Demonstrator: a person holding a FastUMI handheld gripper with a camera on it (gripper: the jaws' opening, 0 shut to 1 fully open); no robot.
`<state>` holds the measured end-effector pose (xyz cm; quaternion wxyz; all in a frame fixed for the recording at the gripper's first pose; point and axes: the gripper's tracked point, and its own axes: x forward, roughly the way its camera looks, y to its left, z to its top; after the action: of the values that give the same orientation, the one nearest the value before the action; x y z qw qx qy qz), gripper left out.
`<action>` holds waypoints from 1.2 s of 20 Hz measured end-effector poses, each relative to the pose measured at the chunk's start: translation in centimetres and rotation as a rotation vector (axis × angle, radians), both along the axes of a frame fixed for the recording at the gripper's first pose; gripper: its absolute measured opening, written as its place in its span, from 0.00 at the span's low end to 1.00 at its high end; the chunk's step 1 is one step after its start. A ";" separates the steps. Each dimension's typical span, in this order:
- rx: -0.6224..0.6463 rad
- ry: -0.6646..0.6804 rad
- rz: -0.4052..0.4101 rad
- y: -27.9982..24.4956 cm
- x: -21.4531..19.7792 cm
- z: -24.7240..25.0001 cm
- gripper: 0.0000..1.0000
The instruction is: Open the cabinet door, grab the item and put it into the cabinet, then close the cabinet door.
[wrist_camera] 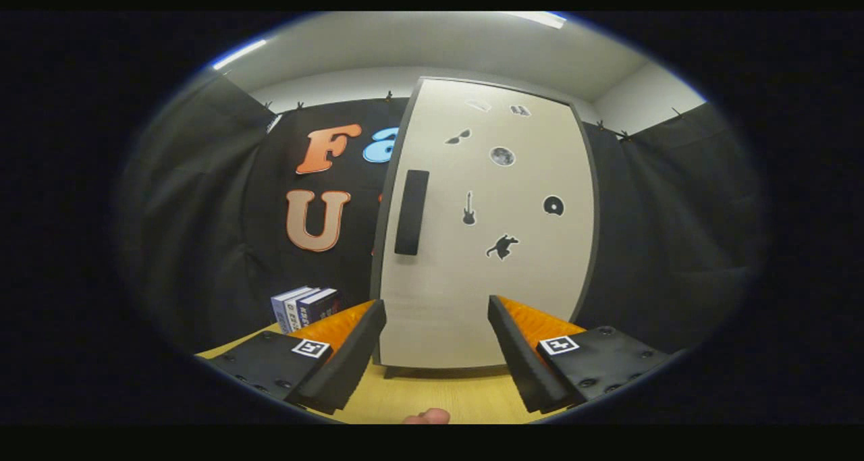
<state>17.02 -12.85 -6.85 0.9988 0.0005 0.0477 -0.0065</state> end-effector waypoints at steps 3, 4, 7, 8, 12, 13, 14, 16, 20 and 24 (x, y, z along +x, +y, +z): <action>-0.001 0.005 -0.014 -1.5 -2.4 0.2 0.98; -0.007 0.010 -0.020 -2.1 -3.1 0.2 0.98; -0.028 0.009 -0.041 -3.5 -5.0 0.9 0.98; -0.028 0.005 -0.045 -3.9 -5.6 1.2 0.97; -0.023 -0.008 -0.066 -5.6 -7.8 1.6 0.97; -0.028 -0.005 -0.073 -6.0 -8.2 1.5 0.97; -0.031 -0.002 -0.078 -6.3 -8.6 1.5 0.97; -0.034 -0.005 -0.081 -6.8 -9.3 1.6 0.97; -0.047 0.004 -0.095 -8.0 -10.3 1.4 0.97; -0.038 0.007 -0.100 -8.5 -11.0 1.4 0.97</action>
<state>6.05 -21.33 -5.48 0.9969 -0.0161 0.0509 -0.0571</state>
